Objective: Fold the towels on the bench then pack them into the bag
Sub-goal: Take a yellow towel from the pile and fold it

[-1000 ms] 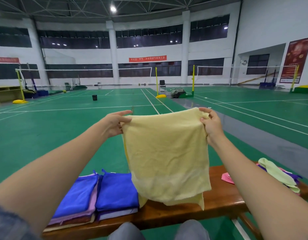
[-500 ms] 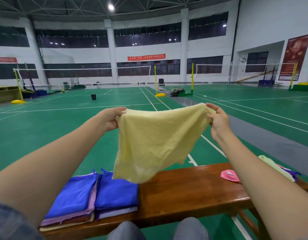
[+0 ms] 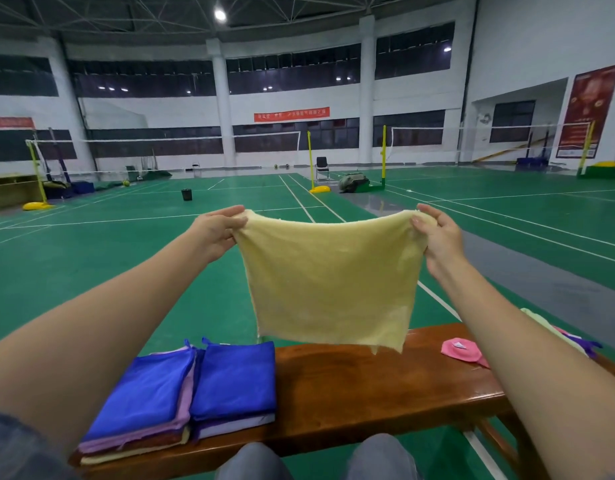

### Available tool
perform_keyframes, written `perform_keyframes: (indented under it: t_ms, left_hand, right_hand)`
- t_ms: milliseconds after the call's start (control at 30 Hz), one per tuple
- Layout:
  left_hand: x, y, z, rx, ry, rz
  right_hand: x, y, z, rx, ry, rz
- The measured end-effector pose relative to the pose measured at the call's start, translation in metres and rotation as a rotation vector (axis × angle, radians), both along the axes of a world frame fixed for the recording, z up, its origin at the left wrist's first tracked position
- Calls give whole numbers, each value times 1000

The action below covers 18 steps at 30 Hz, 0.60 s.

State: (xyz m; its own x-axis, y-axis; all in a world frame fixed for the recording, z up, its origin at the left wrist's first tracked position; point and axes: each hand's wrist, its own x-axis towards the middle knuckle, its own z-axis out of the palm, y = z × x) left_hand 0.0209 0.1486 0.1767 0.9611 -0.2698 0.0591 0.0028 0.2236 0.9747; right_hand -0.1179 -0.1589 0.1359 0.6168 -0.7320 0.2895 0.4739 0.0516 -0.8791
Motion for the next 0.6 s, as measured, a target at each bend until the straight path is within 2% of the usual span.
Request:
perform_keyframes:
  t_ms: [133, 267, 367, 600]
  left_hand:
    - [-5, -2, 0, 40, -5, -3]
    - [-6, -2, 3, 24, -40, -20]
    - [-5, 0, 4, 19, -51, -11]
    - [0, 7, -4, 30, -51, 17]
  right_hand:
    - [1, -4, 0, 116, 12, -1]
    - [4, -9, -8, 96, 185, 15]
    - [6, -10, -15, 119, 243, 67]
    - [2, 0, -11, 185, 104, 166]
